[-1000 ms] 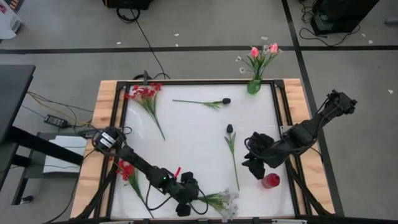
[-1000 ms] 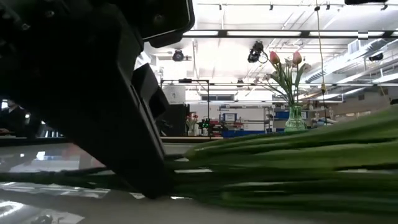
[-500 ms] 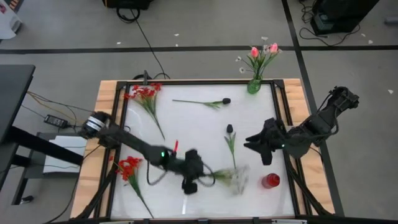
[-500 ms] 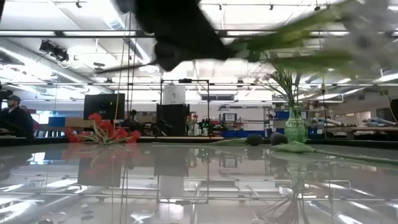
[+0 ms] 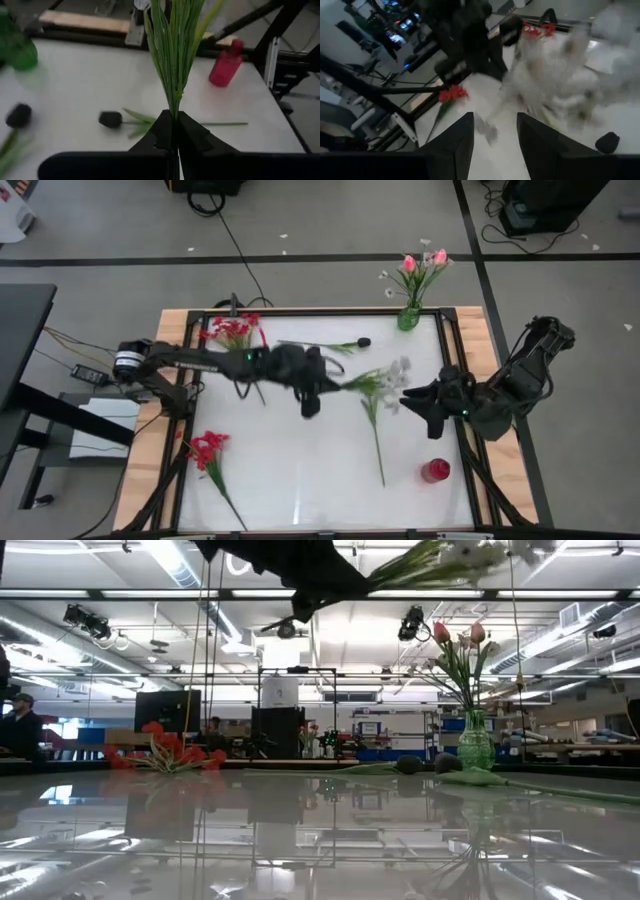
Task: Sort flowers into vase by color
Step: Put the white flower into the green vase
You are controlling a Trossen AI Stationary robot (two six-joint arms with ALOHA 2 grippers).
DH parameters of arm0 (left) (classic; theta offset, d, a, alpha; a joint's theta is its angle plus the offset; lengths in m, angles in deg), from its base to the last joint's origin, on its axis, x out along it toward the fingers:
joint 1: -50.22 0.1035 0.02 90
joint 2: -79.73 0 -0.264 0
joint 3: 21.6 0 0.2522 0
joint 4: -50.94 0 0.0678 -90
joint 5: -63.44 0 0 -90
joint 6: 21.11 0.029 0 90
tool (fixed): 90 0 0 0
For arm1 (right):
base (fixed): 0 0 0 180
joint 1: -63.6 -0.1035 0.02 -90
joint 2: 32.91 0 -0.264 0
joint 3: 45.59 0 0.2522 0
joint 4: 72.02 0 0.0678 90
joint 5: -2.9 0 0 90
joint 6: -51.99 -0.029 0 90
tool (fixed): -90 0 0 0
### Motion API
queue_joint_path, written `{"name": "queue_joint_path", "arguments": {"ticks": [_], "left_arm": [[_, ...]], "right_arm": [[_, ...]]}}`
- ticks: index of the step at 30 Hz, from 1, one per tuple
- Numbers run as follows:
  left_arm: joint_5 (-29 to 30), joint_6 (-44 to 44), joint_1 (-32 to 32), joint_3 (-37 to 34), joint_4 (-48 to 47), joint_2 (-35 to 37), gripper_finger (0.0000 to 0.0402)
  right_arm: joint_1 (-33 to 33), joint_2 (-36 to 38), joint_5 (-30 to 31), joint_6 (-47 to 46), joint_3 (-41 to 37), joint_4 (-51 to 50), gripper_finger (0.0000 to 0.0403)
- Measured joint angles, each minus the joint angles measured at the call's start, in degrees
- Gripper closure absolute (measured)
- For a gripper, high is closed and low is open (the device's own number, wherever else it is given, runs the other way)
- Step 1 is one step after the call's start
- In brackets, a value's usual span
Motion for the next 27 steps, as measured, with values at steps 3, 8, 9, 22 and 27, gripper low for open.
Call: {"name": "queue_joint_path", "arguments": {"ticks": [3,8,9,22,27], "left_arm": [[-6.2,0.9,5.0,0.0,4.8,0.2,0.0384],[-15.8,-0.5,13.2,0.0,14.2,0.1,0.0384],[-17.3,-1.2,14.9,0.0,16.2,0.1,0.0384],[-31.2,-17.0,24.9,0.0,45.6,0.1,0.0384],[-30.6,-18.3,23.1,0.0,51.0,0.1,0.0384]], "right_arm": [[0.3,-1.5,0.6,-1.8,0.0,0.7,0.0244],[1.4,-4.5,3.4,0.3,0.0,8.7,0.0230],[1.9,-5.1,4.1,1.5,0.0,10.5,0.0225],[19.5,-8.6,7.9,24.3,0.0,33.9,0.0180],[28.8,-8.4,-3.1,38.6,0.0,46.1,0.0170]]}}
